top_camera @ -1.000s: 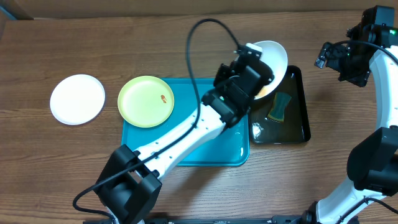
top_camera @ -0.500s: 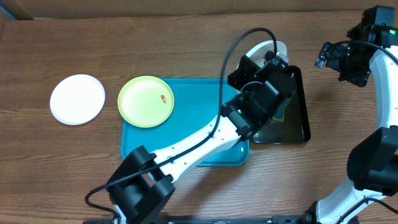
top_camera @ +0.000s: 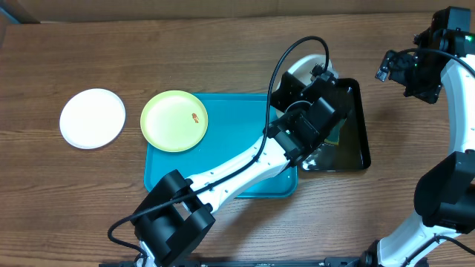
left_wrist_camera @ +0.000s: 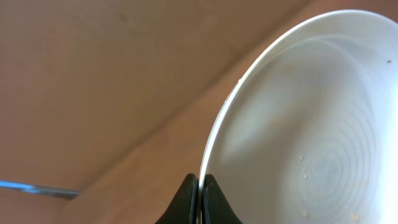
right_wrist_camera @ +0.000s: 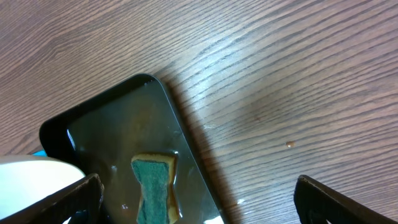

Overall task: Clean dirty plates on tray and stack at the side
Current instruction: 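Swing the held white plate left and stack it on the white plate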

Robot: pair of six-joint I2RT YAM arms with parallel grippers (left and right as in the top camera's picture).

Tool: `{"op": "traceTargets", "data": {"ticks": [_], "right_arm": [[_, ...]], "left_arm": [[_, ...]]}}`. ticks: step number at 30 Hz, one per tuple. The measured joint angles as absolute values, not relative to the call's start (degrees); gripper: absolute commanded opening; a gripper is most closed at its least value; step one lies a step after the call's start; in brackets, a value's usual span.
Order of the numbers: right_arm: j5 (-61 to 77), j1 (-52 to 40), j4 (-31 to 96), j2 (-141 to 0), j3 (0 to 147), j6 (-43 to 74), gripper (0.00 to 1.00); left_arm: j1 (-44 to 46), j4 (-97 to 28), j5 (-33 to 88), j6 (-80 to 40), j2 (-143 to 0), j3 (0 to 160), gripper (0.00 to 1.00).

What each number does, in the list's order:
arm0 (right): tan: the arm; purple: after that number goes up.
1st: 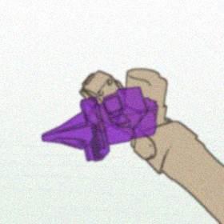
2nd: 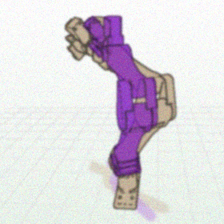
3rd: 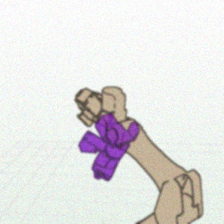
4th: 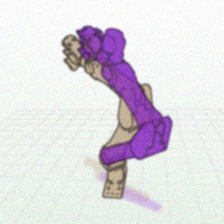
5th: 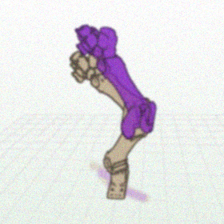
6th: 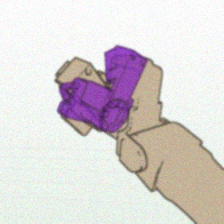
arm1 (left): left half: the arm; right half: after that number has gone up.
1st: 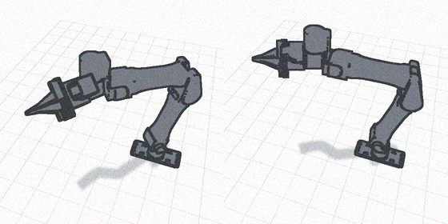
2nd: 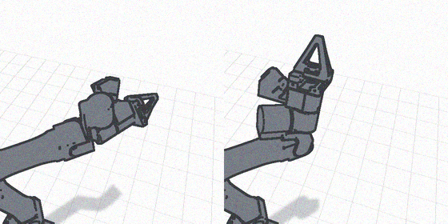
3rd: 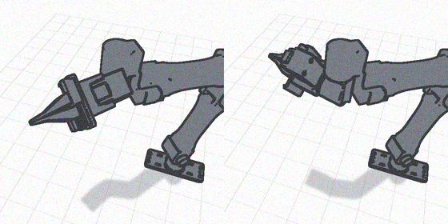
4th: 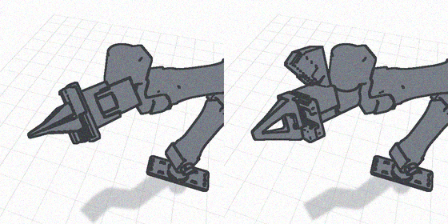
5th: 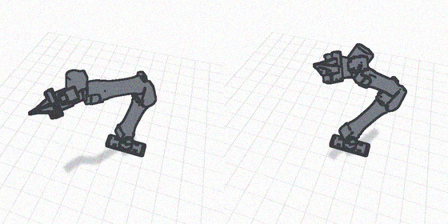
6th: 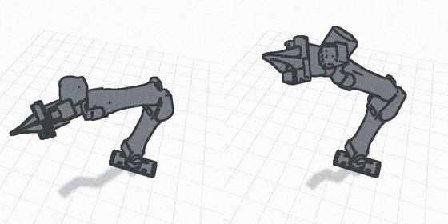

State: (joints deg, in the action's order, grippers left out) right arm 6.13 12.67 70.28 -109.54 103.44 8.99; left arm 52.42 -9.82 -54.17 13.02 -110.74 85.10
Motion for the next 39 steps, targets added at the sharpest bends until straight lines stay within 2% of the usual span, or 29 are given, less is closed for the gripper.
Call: {"op": "traceTargets", "data": {"ticks": [8,14,19,23,31,39], "right_arm": [[6.1,12.7,70.3,-109.5,103.4,9.0,1.0],[6.2,12.7,70.3,-109.5,103.4,9.0,1.0],[6.2,12.7,70.3,-109.5,103.4,9.0,1.0],[6.1,12.7,70.3,-109.5,103.4,9.0,1.0],[6.1,12.7,70.2,-109.5,103.4,9.0,1.0],[6.1,12.7,70.3,-109.5,103.4,9.0,1.0]], "left_arm": [[48.7,-21.0,-39.7,-1.3,-110.7,85.8,0.04],[39.0,-31.5,-20.0,-11.1,-110.7,91.1,0.04],[24.5,-38.7,0.1,-18.9,-110.7,96.1,0.04],[11.7,-47.9,8.2,-22.6,-110.7,96.8,0.04],[-15.6,-63.5,12.3,-25.6,-110.7,96.8,0.04],[-39.3,-70.7,10.5,-24.9,-110.7,96.8,0.04]]}}
